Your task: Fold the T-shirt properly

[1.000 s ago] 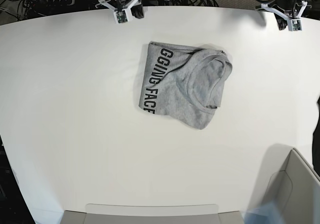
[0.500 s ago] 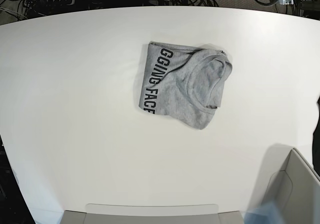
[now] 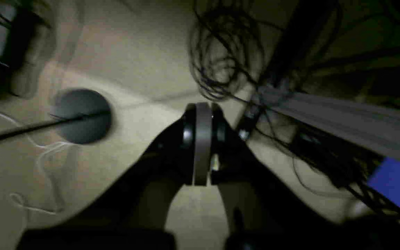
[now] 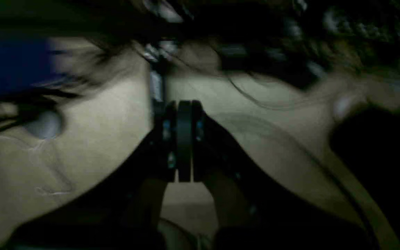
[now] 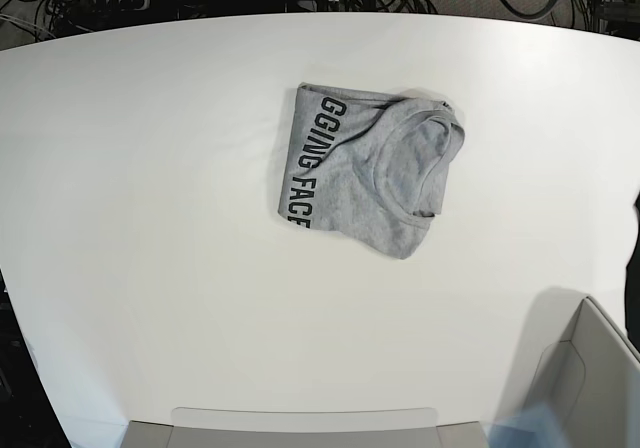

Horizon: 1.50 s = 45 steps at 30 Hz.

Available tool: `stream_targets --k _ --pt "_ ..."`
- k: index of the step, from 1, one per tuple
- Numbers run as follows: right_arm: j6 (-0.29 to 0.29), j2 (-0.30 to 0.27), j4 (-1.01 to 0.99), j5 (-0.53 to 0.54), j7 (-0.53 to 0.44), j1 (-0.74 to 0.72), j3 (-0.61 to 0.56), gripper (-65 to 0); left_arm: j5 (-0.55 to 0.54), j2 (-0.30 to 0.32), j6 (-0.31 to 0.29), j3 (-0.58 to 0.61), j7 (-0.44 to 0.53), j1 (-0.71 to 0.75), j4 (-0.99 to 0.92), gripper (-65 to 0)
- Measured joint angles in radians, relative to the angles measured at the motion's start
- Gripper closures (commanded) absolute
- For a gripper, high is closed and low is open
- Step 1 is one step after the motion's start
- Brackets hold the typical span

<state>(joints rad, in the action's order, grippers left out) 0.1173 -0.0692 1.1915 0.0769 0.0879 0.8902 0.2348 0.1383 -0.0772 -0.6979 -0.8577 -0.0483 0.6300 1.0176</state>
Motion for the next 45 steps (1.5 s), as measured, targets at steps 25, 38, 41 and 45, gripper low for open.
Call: stream_targets --k 25,38,41,45 --pt "-0.216 -0.21 -1.192 -0.373 -0.486 -0.566 0.301 0.0 0.576 0.32 0.312 -0.097 0.306 -0.369 -1.015 0.0" --pt "-0.591 -0.192 -1.189 -0.631 -0.436 -0.608 0.301 0.0 0.591 0.311 0.312 -0.097 0.289 -0.4 -1.02 0.0" --pt "-0.589 -0.176 -1.194 -0.633 -0.397 -0.62 0.301 0.0 0.589 0.313 0.313 -0.097 0.289 -0.401 -1.017 0.0" --pt "-0.589 -0.179 -1.192 -0.633 -0.376 -0.638 0.301 0.0 0.587 0.308 0.309 -0.097 0.289 -0.403 -1.017 0.0"
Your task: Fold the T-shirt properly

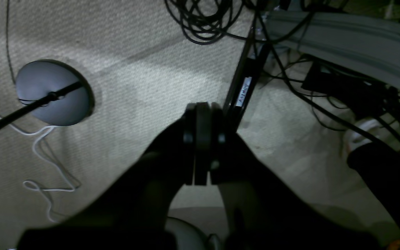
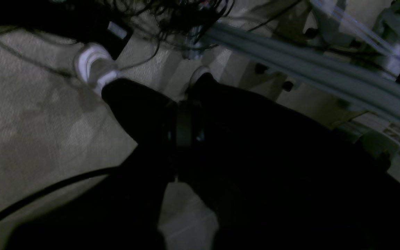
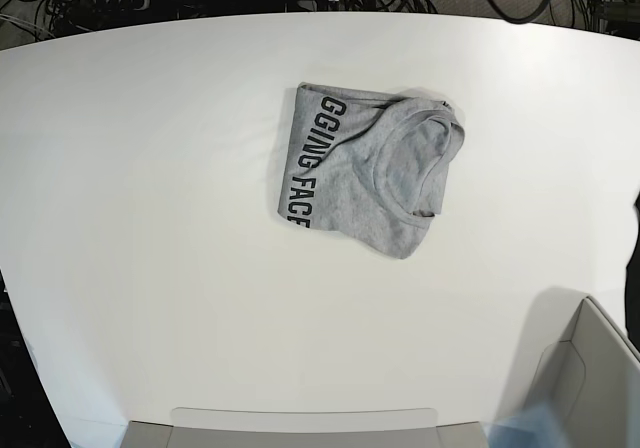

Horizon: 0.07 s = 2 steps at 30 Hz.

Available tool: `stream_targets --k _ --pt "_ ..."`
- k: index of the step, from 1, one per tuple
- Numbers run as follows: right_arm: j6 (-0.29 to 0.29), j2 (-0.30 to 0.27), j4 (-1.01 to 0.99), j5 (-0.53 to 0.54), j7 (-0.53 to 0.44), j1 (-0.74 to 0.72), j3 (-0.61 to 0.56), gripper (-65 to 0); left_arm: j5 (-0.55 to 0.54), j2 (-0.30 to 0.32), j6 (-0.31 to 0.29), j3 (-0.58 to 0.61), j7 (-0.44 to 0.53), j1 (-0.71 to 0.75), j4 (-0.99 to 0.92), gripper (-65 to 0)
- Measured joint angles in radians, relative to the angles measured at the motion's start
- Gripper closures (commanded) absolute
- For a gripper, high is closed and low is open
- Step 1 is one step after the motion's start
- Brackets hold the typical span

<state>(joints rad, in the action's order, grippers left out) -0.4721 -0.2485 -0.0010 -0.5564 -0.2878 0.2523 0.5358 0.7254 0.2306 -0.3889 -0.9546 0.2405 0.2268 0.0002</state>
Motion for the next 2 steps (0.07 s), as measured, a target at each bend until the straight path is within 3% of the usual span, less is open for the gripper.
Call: stream_targets --k 2 --pt "0.0 -0.004 0.003 0.0 -0.004 -0.003 0.0 0.0 0.0 -0.005 0.0 0.0 0.0 0.0 -0.001 0.0"
